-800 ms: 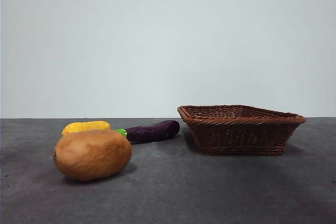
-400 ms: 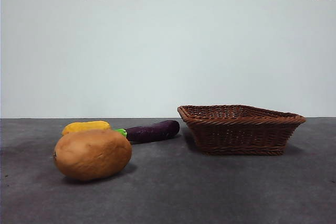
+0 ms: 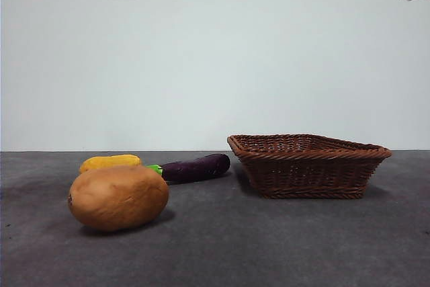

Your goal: Help me put the vegetables on the table into the basket

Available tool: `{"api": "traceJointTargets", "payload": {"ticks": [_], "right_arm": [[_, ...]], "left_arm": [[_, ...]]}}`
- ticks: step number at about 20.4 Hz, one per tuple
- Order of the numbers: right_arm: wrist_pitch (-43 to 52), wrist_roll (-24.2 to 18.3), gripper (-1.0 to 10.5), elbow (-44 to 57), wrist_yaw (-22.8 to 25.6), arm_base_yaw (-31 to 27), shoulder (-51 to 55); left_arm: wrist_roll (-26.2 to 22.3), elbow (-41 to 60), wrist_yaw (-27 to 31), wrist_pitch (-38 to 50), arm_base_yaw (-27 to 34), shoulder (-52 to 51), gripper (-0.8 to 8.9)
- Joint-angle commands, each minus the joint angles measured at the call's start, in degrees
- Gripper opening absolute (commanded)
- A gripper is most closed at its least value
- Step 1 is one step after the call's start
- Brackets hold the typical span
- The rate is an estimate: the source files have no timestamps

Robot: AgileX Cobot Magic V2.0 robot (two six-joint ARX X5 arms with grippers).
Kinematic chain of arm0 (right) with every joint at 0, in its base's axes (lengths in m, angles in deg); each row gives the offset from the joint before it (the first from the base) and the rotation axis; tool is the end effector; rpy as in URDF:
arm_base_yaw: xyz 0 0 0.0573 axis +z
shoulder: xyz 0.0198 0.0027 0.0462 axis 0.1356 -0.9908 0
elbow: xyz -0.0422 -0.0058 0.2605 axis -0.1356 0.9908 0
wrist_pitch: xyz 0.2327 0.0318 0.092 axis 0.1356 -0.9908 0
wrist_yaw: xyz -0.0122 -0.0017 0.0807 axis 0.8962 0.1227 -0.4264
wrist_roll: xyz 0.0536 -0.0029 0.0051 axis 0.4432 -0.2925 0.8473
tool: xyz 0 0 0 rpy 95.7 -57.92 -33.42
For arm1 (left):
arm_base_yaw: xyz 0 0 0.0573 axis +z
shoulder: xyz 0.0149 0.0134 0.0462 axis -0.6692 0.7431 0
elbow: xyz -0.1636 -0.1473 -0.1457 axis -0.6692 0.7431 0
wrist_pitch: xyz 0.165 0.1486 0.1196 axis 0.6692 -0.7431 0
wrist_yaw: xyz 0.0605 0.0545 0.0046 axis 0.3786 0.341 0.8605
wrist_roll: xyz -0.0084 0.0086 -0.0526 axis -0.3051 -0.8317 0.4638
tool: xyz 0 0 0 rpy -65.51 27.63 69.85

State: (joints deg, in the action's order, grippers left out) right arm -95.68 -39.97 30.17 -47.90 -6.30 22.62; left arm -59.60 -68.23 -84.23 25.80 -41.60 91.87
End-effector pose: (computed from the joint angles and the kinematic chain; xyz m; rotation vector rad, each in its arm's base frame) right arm 0.1982 0.0184 0.3298 0.4672 0.7391 0.3718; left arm 0.2055 -0.0236 0.3095 -0.5675 0.6236 -0.9338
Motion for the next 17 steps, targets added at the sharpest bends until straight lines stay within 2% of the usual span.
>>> {"api": "traceJointTargets", "payload": {"ticks": [1,2,3,5,7,11,17], "right_arm": [[-1.29,-1.92,0.1,-3.69,-0.94,0.04,-7.26],[-2.25,-3.13,0.4,-5.81,-0.92,0.04,-10.82],[-3.48,-4.42,1.5,-8.28,-0.9,0.04,-14.78],[-5.38,-6.25,4.4,-12.72,-0.87,0.07,-21.68],[-6.82,-7.98,6.1,-17.18,-0.79,0.07,-28.33],[-8.17,-9.66,6.3,-25.22,-0.55,0.07,-39.85],[-7.91,-14.38,6.3,-34.49,2.16,0.07,-52.83]], "left_arm": [[-1.64,-0.24,-0.57,-1.77,-1.53,1.03,-0.03],[-2.97,-0.24,-0.24,-2.78,-2.27,1.44,-0.03],[-4.63,-0.24,0.04,-4.24,-3.19,1.66,-0.03],[-6.91,-0.24,1.33,-6.58,-4.96,1.97,-0.03],[-8.59,-0.24,4.66,-8.61,-6.69,2.01,-0.03],[-9.94,-0.24,10.73,-10.34,-9.73,2.01,-0.03],[-11.34,-0.24,13.64,-10.32,-11.58,2.36,-0.03]]}}
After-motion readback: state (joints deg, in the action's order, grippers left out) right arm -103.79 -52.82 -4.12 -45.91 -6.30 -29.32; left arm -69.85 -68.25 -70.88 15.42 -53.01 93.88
